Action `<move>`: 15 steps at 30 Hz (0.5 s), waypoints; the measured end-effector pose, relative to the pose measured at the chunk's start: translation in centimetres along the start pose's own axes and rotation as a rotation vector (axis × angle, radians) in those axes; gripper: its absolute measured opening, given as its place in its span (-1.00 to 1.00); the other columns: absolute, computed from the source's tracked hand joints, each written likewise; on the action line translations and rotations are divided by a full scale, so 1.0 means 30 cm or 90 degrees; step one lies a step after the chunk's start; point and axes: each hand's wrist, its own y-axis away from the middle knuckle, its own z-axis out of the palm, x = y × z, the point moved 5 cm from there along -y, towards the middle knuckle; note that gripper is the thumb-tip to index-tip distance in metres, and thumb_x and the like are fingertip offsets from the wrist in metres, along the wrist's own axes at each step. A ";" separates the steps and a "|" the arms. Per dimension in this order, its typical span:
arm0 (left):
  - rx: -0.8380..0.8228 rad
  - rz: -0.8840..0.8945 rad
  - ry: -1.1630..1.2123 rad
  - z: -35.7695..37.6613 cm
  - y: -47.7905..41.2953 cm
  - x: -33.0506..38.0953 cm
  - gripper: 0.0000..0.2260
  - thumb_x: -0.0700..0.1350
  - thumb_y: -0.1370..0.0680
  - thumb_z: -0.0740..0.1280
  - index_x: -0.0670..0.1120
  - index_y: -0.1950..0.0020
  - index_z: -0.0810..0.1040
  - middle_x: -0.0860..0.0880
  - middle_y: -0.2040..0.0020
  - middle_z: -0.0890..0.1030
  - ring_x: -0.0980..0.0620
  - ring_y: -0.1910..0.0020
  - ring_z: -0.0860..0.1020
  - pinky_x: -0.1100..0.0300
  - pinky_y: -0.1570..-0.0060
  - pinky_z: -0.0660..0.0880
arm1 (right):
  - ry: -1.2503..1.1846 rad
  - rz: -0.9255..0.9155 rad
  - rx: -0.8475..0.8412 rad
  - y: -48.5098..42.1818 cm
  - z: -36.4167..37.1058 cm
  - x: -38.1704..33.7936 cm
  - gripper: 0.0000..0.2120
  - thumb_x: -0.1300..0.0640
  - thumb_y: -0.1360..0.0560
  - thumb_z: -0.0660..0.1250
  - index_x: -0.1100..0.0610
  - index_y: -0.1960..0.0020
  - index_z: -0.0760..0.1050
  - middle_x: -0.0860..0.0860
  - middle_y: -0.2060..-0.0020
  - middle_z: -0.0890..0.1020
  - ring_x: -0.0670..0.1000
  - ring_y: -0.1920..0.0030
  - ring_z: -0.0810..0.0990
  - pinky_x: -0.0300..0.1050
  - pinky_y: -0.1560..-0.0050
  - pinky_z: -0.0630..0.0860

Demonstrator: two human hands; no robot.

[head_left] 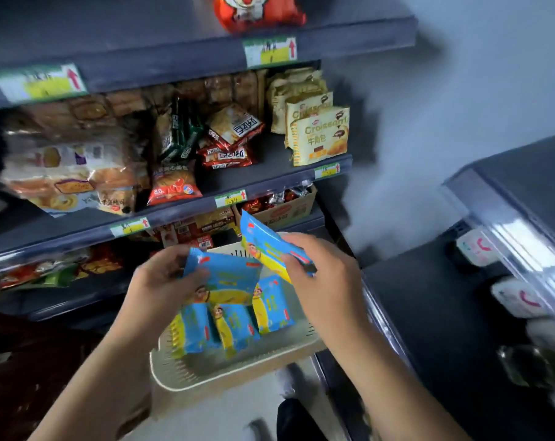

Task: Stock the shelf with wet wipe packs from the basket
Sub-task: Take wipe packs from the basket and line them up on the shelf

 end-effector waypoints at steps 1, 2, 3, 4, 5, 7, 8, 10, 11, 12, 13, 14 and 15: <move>-0.004 0.011 0.020 -0.002 0.022 0.040 -0.83 -0.39 -0.51 0.45 -0.16 -0.03 0.66 -0.05 0.19 0.72 0.12 0.32 0.64 0.31 0.37 0.56 | 0.002 -0.024 0.030 0.014 -0.049 -0.042 -0.70 0.28 -0.47 0.47 0.04 -0.16 0.67 -0.11 -0.02 0.72 -0.11 0.03 0.65 -0.30 0.04 0.56; -0.013 0.023 0.035 -0.001 0.040 0.072 -0.84 -0.38 -0.51 0.45 -0.17 -0.03 0.66 -0.07 0.18 0.71 0.11 0.31 0.64 0.30 0.37 0.56 | 0.010 -0.042 0.059 0.031 -0.096 -0.079 -0.70 0.29 -0.46 0.48 0.06 -0.16 0.67 -0.10 -0.01 0.72 -0.11 0.03 0.65 -0.36 0.03 0.53; -0.025 0.033 0.048 0.006 0.059 0.107 -0.84 -0.37 -0.51 0.45 -0.17 -0.03 0.66 -0.11 0.16 0.72 0.08 0.29 0.65 0.28 0.36 0.58 | 0.019 -0.053 0.086 0.049 -0.143 -0.113 -0.70 0.29 -0.46 0.49 0.06 -0.15 0.67 -0.10 -0.01 0.72 -0.11 0.04 0.65 -0.36 0.03 0.52; -0.039 0.042 0.054 0.015 0.075 0.137 -0.84 -0.35 -0.51 0.46 -0.15 -0.03 0.66 -0.15 0.12 0.72 0.04 0.25 0.66 0.24 0.34 0.60 | 0.025 -0.062 0.109 0.069 -0.189 -0.143 -0.70 0.29 -0.46 0.49 0.06 -0.15 0.67 -0.09 -0.01 0.72 -0.09 0.04 0.66 -0.32 0.02 0.54; -0.056 0.053 0.058 0.031 0.094 0.168 -0.84 -0.33 -0.50 0.47 -0.12 -0.02 0.66 -0.17 0.09 0.73 0.00 0.21 0.68 0.19 0.29 0.63 | 0.029 -0.071 0.128 0.087 -0.234 -0.170 -0.71 0.28 -0.46 0.48 0.07 -0.16 0.67 -0.08 -0.02 0.72 -0.07 0.02 0.67 -0.22 0.01 0.58; -0.100 0.081 0.062 0.076 0.137 0.232 -0.85 -0.29 -0.50 0.49 -0.09 -0.01 0.67 -0.16 0.07 0.73 -0.07 0.14 0.69 0.08 0.16 0.65 | 0.033 -0.096 0.153 0.125 -0.325 -0.213 -0.72 0.27 -0.48 0.46 0.08 -0.17 0.67 -0.05 -0.03 0.72 -0.02 0.00 0.69 -0.04 0.03 0.61; -0.118 0.098 0.066 0.104 0.162 0.265 -0.85 -0.28 -0.50 0.48 -0.08 0.00 0.67 -0.14 0.08 0.74 -0.08 0.13 0.70 0.05 0.12 0.65 | 0.035 -0.107 0.161 0.141 -0.372 -0.230 -0.72 0.26 -0.49 0.45 0.08 -0.17 0.67 -0.03 -0.03 0.72 0.00 -0.01 0.70 0.02 0.04 0.62; -0.147 0.138 0.074 0.163 0.219 0.339 -0.85 -0.30 -0.51 0.47 -0.08 0.01 0.67 -0.09 0.10 0.75 -0.04 0.14 0.71 0.11 0.18 0.66 | 0.037 -0.111 0.182 0.173 -0.470 -0.256 -0.72 0.24 -0.49 0.46 0.08 -0.19 0.68 -0.03 -0.03 0.72 -0.01 0.00 0.70 0.04 0.05 0.62; -0.161 0.154 0.083 0.196 0.250 0.375 -0.85 -0.31 -0.51 0.46 -0.09 0.00 0.67 -0.08 0.10 0.75 -0.03 0.15 0.71 0.14 0.21 0.67 | 0.031 -0.105 0.198 0.191 -0.522 -0.264 -0.72 0.24 -0.49 0.46 0.08 -0.18 0.68 -0.04 -0.03 0.72 -0.04 0.00 0.69 0.00 0.05 0.62; -0.175 0.162 0.097 0.228 0.282 0.407 -0.85 -0.32 -0.52 0.45 -0.11 -0.02 0.66 -0.09 0.10 0.75 -0.03 0.16 0.72 0.15 0.23 0.67 | 0.026 -0.097 0.218 0.210 -0.575 -0.271 -0.72 0.25 -0.48 0.47 0.07 -0.18 0.69 -0.05 -0.01 0.73 -0.08 0.02 0.68 -0.05 0.06 0.61; -0.189 0.166 0.110 0.260 0.313 0.437 -0.85 -0.33 -0.52 0.44 -0.15 -0.05 0.65 -0.11 0.09 0.74 -0.04 0.17 0.72 0.14 0.24 0.67 | 0.023 -0.091 0.241 0.230 -0.628 -0.278 -0.72 0.25 -0.48 0.48 0.06 -0.16 0.69 -0.07 0.00 0.73 -0.11 0.04 0.67 -0.09 0.07 0.60; -0.199 0.172 0.119 0.292 0.343 0.464 -0.85 -0.33 -0.52 0.43 -0.17 -0.07 0.63 -0.14 0.08 0.74 -0.05 0.17 0.72 0.14 0.25 0.68 | 0.022 -0.087 0.262 0.251 -0.681 -0.283 -0.72 0.25 -0.47 0.48 0.05 -0.15 0.70 -0.09 0.02 0.73 -0.12 0.06 0.67 -0.11 0.08 0.60; -0.207 0.177 0.126 0.321 0.374 0.490 -0.85 -0.33 -0.53 0.43 -0.19 -0.08 0.63 -0.16 0.07 0.74 -0.07 0.16 0.72 0.13 0.25 0.68 | 0.018 -0.081 0.278 0.272 -0.731 -0.285 -0.73 0.26 -0.47 0.48 0.05 -0.14 0.70 -0.10 0.04 0.73 -0.13 0.08 0.67 -0.11 0.08 0.60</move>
